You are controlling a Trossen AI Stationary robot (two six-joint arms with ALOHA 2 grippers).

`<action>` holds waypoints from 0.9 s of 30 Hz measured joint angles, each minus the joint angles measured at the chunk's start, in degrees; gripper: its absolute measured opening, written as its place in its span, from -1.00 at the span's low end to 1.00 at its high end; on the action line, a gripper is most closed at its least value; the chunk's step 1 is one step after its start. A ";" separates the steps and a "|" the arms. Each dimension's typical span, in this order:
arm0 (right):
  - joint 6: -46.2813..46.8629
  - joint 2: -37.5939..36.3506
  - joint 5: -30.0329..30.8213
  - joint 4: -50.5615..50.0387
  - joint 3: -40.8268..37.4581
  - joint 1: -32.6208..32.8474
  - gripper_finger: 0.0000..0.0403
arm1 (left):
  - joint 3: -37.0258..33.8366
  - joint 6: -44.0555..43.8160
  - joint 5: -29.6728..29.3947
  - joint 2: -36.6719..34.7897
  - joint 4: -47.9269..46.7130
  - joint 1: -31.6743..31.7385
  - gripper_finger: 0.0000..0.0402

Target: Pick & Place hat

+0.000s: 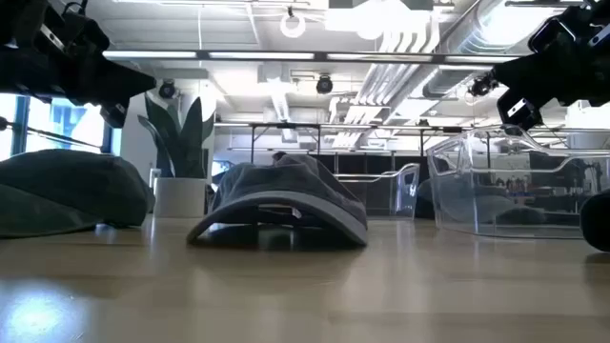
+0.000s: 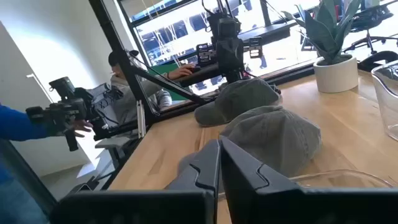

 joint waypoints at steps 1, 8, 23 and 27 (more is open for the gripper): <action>0.00 0.00 0.00 -0.02 -0.02 0.00 -0.94 | -0.01 0.00 -0.02 0.00 0.01 -0.01 -1.00; 0.02 0.00 0.00 0.00 -0.02 0.00 -0.94 | 0.00 0.00 -0.02 0.00 0.01 0.01 -1.00; 0.02 0.02 0.00 0.00 -0.02 0.00 -0.94 | 0.50 -13.89 0.55 0.11 4.99 -0.01 -1.00; 0.00 0.01 0.00 0.00 -0.02 0.02 -0.94 | 2.14 -14.03 -2.42 3.42 7.55 -0.01 -1.00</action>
